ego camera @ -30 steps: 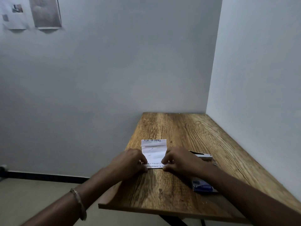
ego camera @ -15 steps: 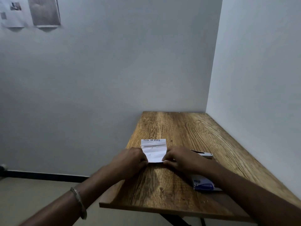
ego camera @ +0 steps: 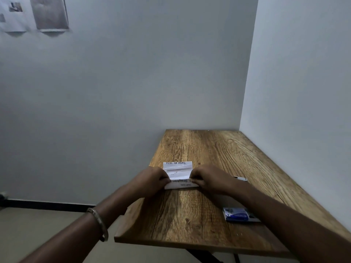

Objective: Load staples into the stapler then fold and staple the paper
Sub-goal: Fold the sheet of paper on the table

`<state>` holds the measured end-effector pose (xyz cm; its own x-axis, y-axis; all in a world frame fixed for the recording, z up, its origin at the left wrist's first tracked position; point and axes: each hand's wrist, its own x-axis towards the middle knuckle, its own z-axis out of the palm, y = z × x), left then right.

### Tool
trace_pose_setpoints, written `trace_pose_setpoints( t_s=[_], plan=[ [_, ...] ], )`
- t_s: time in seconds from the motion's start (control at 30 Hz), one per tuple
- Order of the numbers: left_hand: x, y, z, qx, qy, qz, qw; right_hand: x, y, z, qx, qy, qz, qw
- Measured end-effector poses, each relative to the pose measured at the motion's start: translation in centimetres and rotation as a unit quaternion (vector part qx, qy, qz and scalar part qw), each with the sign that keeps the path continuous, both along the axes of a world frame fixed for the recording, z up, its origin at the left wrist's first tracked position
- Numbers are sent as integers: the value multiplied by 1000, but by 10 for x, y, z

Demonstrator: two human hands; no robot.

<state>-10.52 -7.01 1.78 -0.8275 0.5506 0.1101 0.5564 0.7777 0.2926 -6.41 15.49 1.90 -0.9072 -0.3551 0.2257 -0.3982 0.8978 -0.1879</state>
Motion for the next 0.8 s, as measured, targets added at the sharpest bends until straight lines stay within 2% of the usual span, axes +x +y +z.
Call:
trace_pose_setpoints(
  t_s=[0.37,0.63,0.8],
  plan=[
    [-7,2,-5,13,4,34,999,-15,2,-4,-32,-14,-12,999],
    [-5,-2,-6,44,7,26,999,-17,9,-5,-85,-37,-1,996],
    [-4,-2,-6,60,18,24,998,-17,11,-5,-87,-32,6,996]
  ],
)
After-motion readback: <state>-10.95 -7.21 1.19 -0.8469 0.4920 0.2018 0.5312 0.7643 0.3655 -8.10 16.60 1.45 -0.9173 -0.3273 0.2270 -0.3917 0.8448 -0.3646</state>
